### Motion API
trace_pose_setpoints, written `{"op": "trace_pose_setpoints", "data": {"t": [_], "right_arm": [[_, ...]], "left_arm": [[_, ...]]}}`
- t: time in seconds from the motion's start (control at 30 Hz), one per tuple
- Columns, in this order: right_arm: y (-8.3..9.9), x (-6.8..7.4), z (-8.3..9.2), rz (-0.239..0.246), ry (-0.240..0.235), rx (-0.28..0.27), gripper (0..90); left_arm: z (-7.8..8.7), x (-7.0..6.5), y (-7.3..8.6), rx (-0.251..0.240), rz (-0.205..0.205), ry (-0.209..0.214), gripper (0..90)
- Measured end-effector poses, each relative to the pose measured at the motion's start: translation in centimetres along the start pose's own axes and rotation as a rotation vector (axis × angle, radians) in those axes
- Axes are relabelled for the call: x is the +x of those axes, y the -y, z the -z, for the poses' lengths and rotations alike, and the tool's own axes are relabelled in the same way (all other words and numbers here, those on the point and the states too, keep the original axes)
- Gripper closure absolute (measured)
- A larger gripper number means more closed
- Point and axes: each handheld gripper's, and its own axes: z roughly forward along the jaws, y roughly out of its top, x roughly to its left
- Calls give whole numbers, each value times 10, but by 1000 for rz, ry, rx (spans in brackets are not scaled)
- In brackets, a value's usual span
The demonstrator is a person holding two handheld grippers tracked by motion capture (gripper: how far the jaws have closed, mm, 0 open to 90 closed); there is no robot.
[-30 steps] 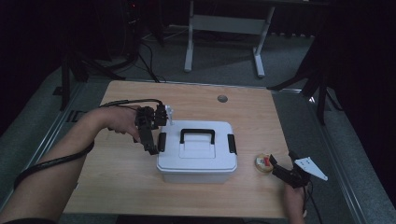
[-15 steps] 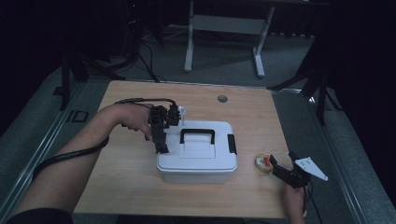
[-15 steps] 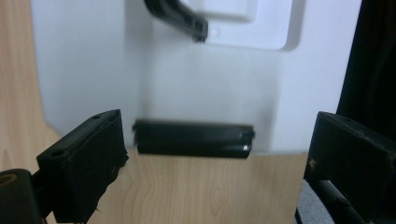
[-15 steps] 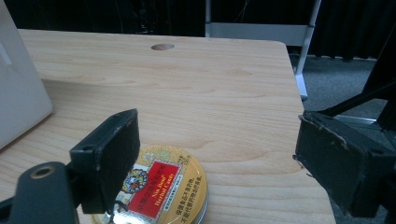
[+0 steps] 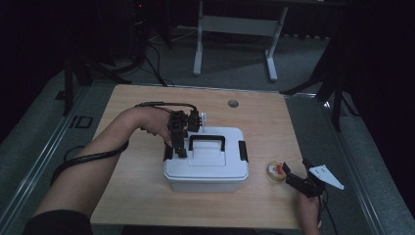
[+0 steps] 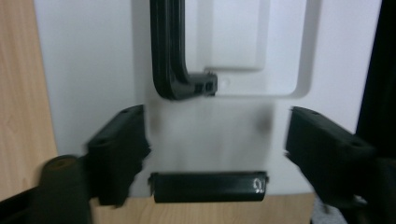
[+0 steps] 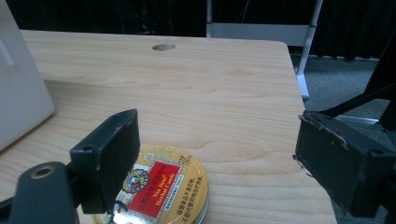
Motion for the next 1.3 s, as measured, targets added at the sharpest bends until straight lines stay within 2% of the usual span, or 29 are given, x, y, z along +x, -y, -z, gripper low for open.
{"op": "trace_pose_setpoints", "data": {"t": [0.13,0.17,0.27,0.3,0.37,0.5,0.57,0.6,0.7,0.93,1.13,1.27,1.3], "right_arm": [[0,0,0,4,-1,1,135],[0,0,0,4,-1,1,135],[0,0,0,4,-1,1,135],[0,0,0,5,2,-1,135],[0,0,0,6,1,0,135],[0,1,0,5,1,0,135],[0,0,0,5,1,0,135],[0,1,0,6,2,0,135],[0,1,0,8,1,1,136],[0,1,0,10,2,4,139],[0,1,-1,9,2,4,139],[0,1,0,8,2,3,139],[0,1,0,7,3,3,139]], "left_arm": [[-2,2,-7,25,-8,-6,369],[-4,4,-11,35,-13,-22,393],[-5,5,-12,39,-11,-20,427],[-4,6,-17,39,-12,-37,501],[-4,7,-18,36,-6,-30,551],[-4,6,-23,58,-24,-31,687],[-5,5,-23,61,-21,-27,714],[-5,5,-24,64,-20,-11,768],[-5,4,-25,67,-9,2,824],[-6,3,-27,79,11,-4,831],[-5,3,-25,66,-2,-4,834],[-4,3,-25,64,3,2,834],[-4,2,-25,66,-5,-10,834]]}}
